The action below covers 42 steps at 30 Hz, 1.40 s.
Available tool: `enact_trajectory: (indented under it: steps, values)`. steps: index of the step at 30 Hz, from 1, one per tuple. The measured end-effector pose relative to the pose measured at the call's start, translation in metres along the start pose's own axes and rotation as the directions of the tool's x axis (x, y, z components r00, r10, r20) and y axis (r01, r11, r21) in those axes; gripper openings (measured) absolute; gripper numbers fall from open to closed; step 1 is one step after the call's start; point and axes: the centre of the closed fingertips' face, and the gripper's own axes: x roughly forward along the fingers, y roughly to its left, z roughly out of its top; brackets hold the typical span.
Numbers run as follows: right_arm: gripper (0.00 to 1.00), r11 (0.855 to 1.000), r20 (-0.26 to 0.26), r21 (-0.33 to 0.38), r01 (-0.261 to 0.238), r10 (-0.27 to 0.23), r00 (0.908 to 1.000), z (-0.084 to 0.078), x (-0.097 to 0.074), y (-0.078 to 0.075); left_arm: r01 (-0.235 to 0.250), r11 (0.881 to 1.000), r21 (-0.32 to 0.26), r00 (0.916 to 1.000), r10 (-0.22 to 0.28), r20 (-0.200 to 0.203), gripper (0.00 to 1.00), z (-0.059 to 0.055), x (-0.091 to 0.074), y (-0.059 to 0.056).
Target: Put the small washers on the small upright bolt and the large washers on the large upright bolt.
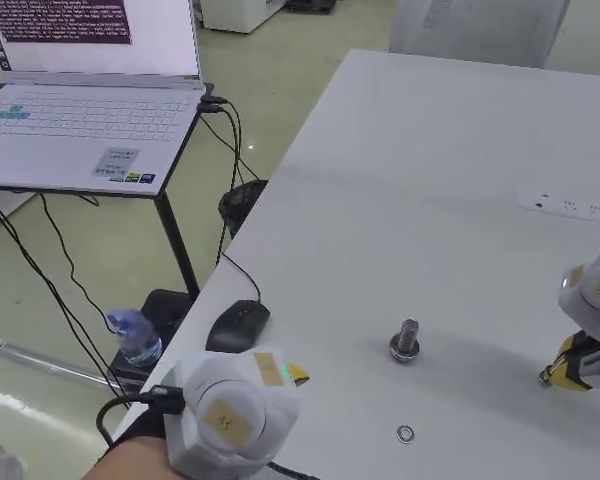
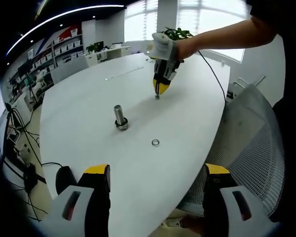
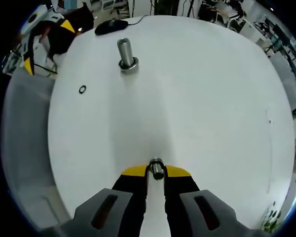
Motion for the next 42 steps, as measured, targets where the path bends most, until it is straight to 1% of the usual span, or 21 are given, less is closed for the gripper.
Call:
enact_trajectory:
  steps: [5,13,14,19,21,33,37,42]
  values:
    - [0.13,1.000,-0.008,-0.007,-0.004,0.004,1.0000,-0.0011,0.0049,0.0018,0.002,1.000,-0.002,1.0000,-0.002,0.000,0.76,-0.0004,-0.0002,-0.0014]
    - [0.13,1.000,-0.021,-0.017,-0.003,0.003,0.9998,-0.0029,0.0079,0.0030,0.005,1.000,0.001,1.0000,-0.005,-0.002,0.75,-0.0013,-0.0006,-0.0035]
    - [0.13,1.000,-0.021,-0.020,-0.001,0.001,0.9998,-0.0028,0.0078,0.0029,0.005,1.000,-0.003,1.0000,-0.005,-0.006,0.75,-0.0021,-0.0008,-0.0035]
    - [0.13,1.000,-0.021,-0.020,-0.001,0.000,0.9998,-0.0026,0.0076,0.0036,0.006,1.000,-0.001,1.0000,-0.006,-0.002,0.74,-0.0022,-0.0015,-0.0049]
    - [0.13,1.000,-0.022,-0.020,-0.001,0.001,0.9998,-0.0026,0.0076,0.0037,0.007,1.000,0.003,0.9999,-0.007,-0.008,0.74,-0.0037,-0.0014,-0.0052]
    - [0.14,1.000,-0.022,-0.015,-0.001,0.001,0.9998,-0.0028,0.0064,0.0050,0.009,1.000,0.002,0.9999,-0.008,-0.007,0.74,-0.0027,-0.0011,-0.0053]
    - [0.19,1.000,-0.015,-0.013,0.008,-0.009,0.9999,-0.0022,0.0055,0.0021,0.008,1.000,0.001,1.0000,-0.008,-0.003,0.74,-0.0018,-0.0017,-0.0059]
    - [0.22,1.000,-0.006,-0.012,0.010,-0.010,0.9999,-0.0010,0.0031,0.0003,0.009,1.000,-0.002,1.0000,-0.009,-0.002,0.74,-0.0024,-0.0016,-0.0068]
